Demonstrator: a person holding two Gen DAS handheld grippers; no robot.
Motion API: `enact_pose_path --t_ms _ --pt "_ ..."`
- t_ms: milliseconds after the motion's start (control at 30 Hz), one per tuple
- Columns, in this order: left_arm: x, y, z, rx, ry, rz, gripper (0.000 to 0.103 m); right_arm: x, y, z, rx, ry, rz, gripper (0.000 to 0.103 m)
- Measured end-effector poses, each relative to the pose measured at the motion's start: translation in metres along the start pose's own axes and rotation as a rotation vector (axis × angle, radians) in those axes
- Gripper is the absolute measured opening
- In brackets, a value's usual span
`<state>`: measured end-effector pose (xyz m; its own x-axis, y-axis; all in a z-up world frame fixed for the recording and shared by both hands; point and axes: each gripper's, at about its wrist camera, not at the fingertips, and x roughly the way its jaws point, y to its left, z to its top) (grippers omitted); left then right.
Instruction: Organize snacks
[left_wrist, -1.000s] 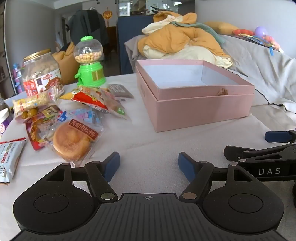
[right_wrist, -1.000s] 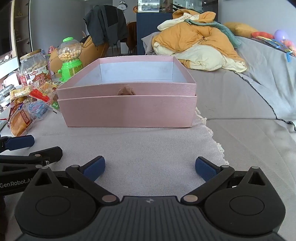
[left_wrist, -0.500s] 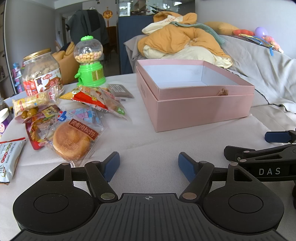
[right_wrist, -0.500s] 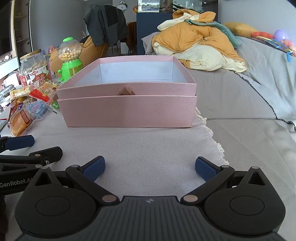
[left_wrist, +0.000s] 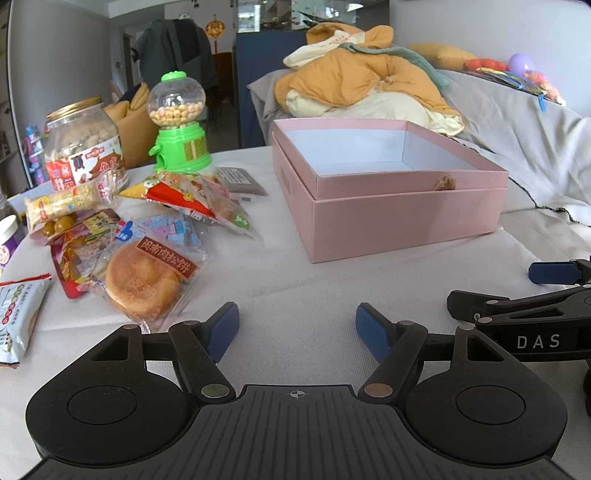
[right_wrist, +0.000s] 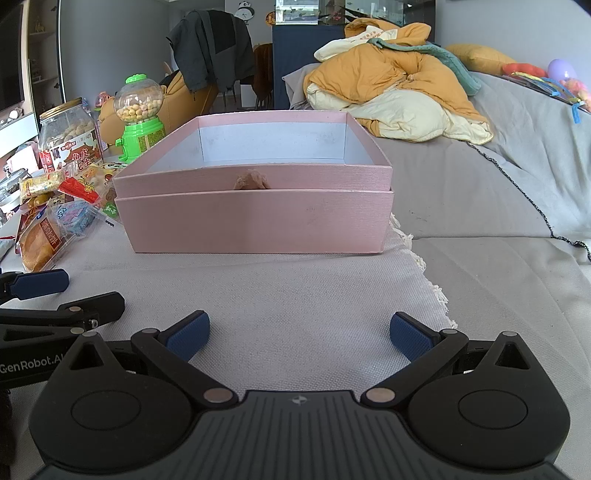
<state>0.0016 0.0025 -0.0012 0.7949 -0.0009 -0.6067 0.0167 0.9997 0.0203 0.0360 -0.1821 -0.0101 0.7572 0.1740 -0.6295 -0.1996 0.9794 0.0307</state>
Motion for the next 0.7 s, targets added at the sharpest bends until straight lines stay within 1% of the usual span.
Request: enact_pose_path --t_ms 700 --pt "-0.0016 -0.0017 -0.0020 0.002 0.000 0.002 0.077 -0.0002 0.0002 -0.0003 0.000 0.000 0.000 0.103"
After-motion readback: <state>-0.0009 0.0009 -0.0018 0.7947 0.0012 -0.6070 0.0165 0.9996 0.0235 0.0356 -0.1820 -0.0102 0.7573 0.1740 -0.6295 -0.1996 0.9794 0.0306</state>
